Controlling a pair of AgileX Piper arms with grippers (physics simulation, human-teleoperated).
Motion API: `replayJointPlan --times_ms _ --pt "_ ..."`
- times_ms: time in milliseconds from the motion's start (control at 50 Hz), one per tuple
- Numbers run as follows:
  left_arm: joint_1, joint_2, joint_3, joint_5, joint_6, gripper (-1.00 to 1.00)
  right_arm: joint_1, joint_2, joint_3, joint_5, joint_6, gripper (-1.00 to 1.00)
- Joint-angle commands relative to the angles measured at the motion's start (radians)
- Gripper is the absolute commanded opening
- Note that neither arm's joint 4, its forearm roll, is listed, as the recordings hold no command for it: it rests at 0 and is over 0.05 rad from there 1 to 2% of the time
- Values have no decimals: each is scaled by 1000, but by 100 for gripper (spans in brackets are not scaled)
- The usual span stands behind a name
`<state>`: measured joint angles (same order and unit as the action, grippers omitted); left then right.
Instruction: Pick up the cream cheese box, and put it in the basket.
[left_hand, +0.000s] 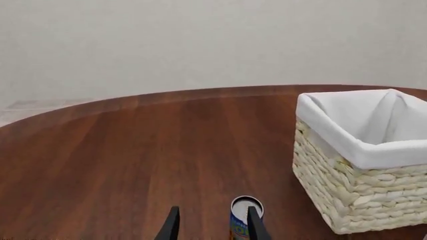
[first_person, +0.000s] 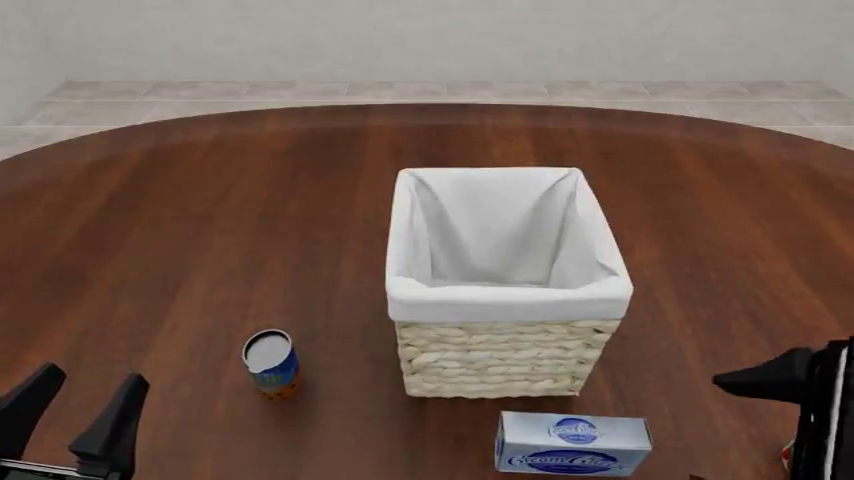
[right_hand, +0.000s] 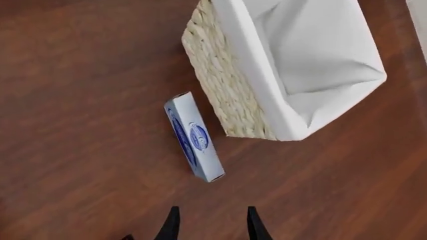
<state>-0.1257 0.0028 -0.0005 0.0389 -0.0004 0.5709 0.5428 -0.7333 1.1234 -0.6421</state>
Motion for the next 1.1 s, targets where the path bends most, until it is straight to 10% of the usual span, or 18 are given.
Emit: replayJointPlan --times_ms 20,240,1100 --pt "0 -1 0 7 0 100 -1 101 62 -103 -37 100" --pt "-1 1 0 9 -8 100 -58 144 134 -178 -144 100" --pt "-12 -2 0 26 -41 100 35 446 219 -499 -33 100"
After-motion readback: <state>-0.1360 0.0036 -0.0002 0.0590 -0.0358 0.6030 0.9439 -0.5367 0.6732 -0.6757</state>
